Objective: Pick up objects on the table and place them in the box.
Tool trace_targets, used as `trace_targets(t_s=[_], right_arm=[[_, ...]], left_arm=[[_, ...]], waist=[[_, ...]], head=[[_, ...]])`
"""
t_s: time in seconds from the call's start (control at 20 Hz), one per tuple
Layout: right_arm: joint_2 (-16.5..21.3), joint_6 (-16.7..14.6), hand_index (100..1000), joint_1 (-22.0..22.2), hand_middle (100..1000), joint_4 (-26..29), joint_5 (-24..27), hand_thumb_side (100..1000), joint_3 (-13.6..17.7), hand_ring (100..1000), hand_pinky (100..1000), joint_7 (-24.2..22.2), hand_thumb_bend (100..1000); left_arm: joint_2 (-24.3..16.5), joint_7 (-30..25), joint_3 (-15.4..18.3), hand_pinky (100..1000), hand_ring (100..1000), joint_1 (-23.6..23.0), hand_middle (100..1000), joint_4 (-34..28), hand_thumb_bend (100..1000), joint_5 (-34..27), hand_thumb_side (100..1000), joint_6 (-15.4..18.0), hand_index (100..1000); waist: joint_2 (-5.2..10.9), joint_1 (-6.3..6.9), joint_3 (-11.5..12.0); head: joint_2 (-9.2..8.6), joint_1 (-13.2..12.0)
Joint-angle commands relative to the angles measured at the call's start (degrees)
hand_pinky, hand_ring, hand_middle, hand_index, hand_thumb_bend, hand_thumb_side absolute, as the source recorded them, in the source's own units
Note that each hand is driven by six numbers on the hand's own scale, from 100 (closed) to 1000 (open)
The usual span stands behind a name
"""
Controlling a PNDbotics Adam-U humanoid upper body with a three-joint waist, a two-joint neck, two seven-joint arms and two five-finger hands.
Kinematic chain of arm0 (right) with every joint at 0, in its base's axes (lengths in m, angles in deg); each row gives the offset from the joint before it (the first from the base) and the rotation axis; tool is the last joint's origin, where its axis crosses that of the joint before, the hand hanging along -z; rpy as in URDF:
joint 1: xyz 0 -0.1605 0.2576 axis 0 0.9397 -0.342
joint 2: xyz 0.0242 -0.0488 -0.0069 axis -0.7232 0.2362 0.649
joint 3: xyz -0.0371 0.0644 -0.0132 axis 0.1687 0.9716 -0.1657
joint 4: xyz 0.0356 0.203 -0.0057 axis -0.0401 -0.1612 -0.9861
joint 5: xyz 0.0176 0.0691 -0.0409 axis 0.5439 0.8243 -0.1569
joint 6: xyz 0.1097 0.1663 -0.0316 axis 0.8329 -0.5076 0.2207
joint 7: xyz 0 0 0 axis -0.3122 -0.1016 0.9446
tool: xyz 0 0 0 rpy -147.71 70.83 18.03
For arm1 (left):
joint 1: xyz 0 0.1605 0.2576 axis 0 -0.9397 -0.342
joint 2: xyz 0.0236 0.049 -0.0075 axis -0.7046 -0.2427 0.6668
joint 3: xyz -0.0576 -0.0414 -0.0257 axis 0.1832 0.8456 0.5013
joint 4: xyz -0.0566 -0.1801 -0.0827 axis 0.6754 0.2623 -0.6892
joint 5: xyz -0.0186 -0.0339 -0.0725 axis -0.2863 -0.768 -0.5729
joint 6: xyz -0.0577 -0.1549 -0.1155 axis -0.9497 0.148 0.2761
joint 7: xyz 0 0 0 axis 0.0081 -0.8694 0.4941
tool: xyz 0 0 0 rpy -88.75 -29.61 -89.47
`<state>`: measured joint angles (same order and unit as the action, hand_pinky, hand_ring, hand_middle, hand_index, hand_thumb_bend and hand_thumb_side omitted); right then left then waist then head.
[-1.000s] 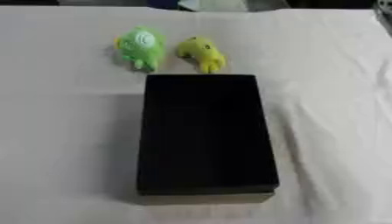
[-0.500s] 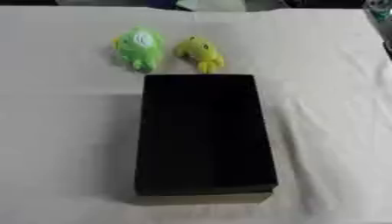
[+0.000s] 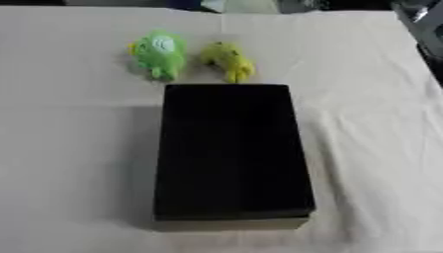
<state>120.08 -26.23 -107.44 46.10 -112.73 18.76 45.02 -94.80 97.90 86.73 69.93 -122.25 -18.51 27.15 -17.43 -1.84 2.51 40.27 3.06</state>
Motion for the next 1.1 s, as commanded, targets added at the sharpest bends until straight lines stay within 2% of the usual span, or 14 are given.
trace_targets(t_s=[0.05,0.2,0.25,0.3,0.45,0.6,0.65,0.7,0.85,1.1], right_arm=[[0.5,0.2,901,-1.5,814,1.8,1.7,1000,-0.7,864,898,-2.3,176],[-0.1,0.3,901,-1.6,814,2.4,1.6,989,-1.6,865,897,-4.1,149],[-0.3,0.4,901,-1.7,816,2.5,1.5,952,-1.8,866,897,-4.6,173],[-0.5,0.4,900,-1.7,817,2.6,1.4,954,-2.1,867,897,-5.0,144],[-1.3,0.4,894,-1.9,816,2.5,0.8,906,-2.7,869,898,-5.9,140],[-2.3,0.1,895,-2.3,821,2.2,-0.3,890,-3.3,874,901,-6.7,146],[-2.7,0.0,898,-2.5,826,2.1,-0.7,872,-3.4,881,905,-6.8,182],[-3.0,0.0,900,-2.6,828,1.8,-1.4,883,-3.6,883,907,-7.1,164],[-4.0,0.1,911,-2.8,833,0.9,-3.6,893,-3.9,897,913,-7.9,211],[-5.7,0.4,918,-3.3,836,-0.7,-7.0,878,-3.8,904,913,-7.9,225]], left_arm=[[-0.7,-0.2,0.3,728,819,0.9,774,-0.8,255,-0.4,953,0.1,836],[-0.6,-0.3,0.2,729,819,1.0,773,-0.8,255,-0.4,952,0.1,836],[-0.5,-0.3,0.2,729,819,1.0,774,-0.8,254,-0.5,952,0.1,836],[-0.5,-0.3,0.2,729,819,1.0,773,-0.8,254,-0.5,952,0.1,836],[-0.4,-0.3,0.2,729,819,1.1,773,-0.8,255,-0.6,951,0.1,835],[-0.3,-0.4,0.2,729,819,1.3,773,-0.8,254,-0.7,951,0.2,835],[-0.3,-0.4,0.1,729,818,1.3,773,-0.8,255,-0.7,950,0.2,835],[-0.2,-0.5,0.1,729,818,1.4,773,-0.8,255,-0.7,950,0.2,835],[-0.1,-0.5,0.1,728,818,1.4,772,-0.8,253,-0.8,950,0.2,834],[0.1,-0.6,0.0,727,817,1.5,770,-0.8,251,-0.9,950,0.2,831]], waist=[[1.49,0.16,0.2],[1.56,0.14,0.4],[1.57,0.14,0.4],[1.58,0.13,0.5],[1.64,0.12,0.7],[1.69,0.11,0.9],[1.70,0.10,0.9],[1.70,0.08,1.0],[1.68,0.01,1.1],[1.53,-0.16,1.5]], head=[[0.16,0.3],[0.28,0.4],[0.30,0.5],[0.34,0.5],[0.48,0.6],[0.54,0.8],[0.55,0.9],[0.58,1.0],[0.65,1.1],[0.65,1.3]])
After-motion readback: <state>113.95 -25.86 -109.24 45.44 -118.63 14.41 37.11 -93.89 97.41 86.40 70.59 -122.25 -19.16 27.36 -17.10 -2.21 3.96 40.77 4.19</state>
